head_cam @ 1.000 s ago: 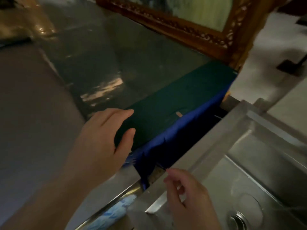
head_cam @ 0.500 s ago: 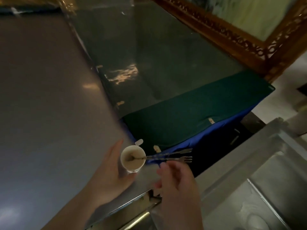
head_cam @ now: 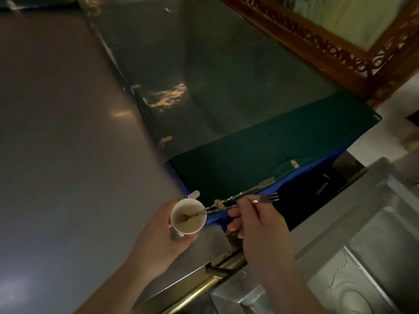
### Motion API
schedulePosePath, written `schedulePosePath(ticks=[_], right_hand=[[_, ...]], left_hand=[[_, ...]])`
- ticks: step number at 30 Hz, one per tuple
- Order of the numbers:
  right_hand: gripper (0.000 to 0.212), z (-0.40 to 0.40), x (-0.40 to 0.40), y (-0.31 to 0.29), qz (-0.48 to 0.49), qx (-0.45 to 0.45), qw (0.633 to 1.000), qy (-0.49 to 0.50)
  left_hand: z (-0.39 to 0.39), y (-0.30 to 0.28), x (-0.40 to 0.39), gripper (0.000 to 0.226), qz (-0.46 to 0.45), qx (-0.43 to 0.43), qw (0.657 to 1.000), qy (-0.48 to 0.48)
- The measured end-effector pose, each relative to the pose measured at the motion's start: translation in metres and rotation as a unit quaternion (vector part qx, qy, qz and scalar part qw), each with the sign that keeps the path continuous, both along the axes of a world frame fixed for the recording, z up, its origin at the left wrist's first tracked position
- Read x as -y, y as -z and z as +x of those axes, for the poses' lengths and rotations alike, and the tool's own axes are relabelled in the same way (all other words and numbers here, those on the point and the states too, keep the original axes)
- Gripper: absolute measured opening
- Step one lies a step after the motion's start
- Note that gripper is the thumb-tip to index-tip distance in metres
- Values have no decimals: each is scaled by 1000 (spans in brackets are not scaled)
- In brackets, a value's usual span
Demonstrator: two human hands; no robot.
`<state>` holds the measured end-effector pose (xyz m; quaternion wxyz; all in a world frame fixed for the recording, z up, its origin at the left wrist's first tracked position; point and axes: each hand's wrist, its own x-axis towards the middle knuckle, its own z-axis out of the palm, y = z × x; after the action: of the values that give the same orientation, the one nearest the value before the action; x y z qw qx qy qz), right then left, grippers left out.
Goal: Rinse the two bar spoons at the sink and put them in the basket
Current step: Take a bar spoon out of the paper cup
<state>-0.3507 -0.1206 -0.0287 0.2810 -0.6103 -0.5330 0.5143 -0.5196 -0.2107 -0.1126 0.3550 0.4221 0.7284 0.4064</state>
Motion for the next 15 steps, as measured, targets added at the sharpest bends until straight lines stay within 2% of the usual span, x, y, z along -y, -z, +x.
schedulePosePath(ticks=[6,15], right_hand=[[20,4,4,0,-15,-41,999,19],[18,4,8,-19,94,11,995,-34]], left_hand=[[-1,3,1,63,-5,31,1000,-3],[-3,9,2,66,-6,36,999,0]])
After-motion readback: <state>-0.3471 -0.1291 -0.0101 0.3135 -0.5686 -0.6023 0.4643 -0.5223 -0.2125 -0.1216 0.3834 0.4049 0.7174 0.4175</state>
